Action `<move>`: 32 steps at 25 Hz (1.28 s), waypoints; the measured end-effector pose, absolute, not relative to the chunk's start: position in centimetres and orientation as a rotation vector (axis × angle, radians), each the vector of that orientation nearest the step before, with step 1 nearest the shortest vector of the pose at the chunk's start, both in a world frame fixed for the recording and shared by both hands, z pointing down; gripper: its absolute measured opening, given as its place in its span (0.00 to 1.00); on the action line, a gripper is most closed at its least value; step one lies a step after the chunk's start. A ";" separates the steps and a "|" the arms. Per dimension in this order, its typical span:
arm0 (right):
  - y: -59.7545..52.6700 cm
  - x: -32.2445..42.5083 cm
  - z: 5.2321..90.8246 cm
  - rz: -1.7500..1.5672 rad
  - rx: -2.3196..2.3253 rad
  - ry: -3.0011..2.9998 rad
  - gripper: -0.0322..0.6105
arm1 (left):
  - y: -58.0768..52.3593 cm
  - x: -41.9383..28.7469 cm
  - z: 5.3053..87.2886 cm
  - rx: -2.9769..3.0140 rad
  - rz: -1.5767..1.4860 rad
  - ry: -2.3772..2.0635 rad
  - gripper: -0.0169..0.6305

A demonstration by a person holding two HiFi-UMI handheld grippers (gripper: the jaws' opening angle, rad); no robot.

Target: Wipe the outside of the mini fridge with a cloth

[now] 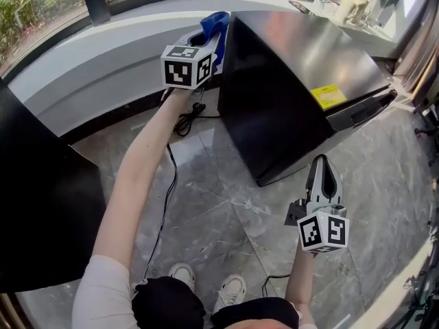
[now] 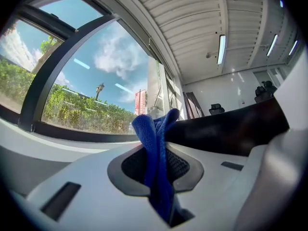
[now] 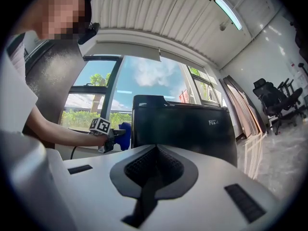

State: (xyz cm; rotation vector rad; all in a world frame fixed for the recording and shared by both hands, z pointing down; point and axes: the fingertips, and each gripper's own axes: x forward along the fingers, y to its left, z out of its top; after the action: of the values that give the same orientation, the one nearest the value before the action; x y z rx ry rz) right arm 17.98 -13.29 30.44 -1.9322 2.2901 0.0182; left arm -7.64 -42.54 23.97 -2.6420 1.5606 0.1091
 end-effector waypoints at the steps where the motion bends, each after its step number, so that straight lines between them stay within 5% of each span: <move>1: -13.4 17.8 30.6 0.009 -1.927 2.292 0.07 | -42.8 -7.4 23.6 -2.643 0.110 1.552 0.12; 13: -19.9 1.6 24.9 0.124 -1.666 2.560 0.07 | -42.9 -5.9 24.6 -2.614 0.096 1.528 0.12; 32: -26.1 -1.4 27.8 0.110 -1.726 2.604 0.07 | -44.1 -5.6 23.6 -2.507 0.001 1.513 0.12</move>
State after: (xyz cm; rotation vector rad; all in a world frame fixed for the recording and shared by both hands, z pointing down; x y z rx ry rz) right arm -1.44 -26.07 27.79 -1.7261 2.6043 0.1102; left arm -5.57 -44.12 23.61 -2.5066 1.5129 0.0009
